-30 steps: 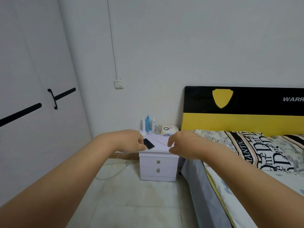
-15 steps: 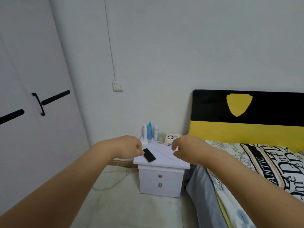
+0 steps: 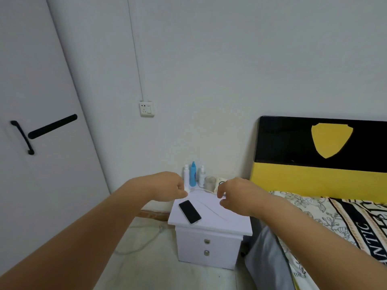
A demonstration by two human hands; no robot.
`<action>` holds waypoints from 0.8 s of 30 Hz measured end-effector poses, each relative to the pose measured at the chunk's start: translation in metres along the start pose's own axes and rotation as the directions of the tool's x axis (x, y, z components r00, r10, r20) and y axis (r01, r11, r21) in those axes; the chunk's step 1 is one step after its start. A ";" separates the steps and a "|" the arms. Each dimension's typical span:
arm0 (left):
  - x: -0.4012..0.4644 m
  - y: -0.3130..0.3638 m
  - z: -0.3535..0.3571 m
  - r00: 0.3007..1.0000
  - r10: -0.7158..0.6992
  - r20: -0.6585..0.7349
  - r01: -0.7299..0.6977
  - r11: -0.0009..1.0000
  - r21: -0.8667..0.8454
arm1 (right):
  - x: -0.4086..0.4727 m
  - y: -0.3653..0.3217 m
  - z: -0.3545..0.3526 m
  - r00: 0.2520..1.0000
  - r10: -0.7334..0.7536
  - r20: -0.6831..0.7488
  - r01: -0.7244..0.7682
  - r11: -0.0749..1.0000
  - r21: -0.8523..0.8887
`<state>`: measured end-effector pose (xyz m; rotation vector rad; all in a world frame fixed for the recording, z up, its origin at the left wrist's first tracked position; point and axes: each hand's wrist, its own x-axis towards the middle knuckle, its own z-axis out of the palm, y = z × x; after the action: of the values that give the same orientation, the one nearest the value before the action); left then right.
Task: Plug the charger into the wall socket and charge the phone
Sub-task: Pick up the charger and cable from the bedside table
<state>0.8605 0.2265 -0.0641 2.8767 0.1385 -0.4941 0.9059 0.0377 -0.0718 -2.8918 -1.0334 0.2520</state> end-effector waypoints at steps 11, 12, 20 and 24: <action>0.131 -0.045 -0.049 0.997 0.077 0.001 -0.077 0.997 0.025 | 0.135 0.024 -0.016 0.997 0.081 0.014 -0.081 0.997 -0.003; 0.141 -0.047 -0.051 0.996 0.085 0.010 -0.085 0.996 0.024 | 0.145 0.026 -0.016 0.997 0.081 0.017 -0.081 0.997 -0.002; 0.218 -0.076 -0.068 0.999 0.014 0.048 -0.013 1.000 -0.023 | 0.232 0.046 -0.021 0.997 0.059 0.052 -0.059 0.998 0.002; 0.259 -0.090 -0.079 1.000 0.009 0.011 -0.008 0.999 -0.039 | 0.283 0.062 -0.023 0.997 0.015 0.071 -0.016 1.000 0.009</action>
<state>1.1173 0.3466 -0.0977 2.8350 0.1323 -0.5004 1.1642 0.1691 -0.0934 -2.9029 -1.0174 0.3617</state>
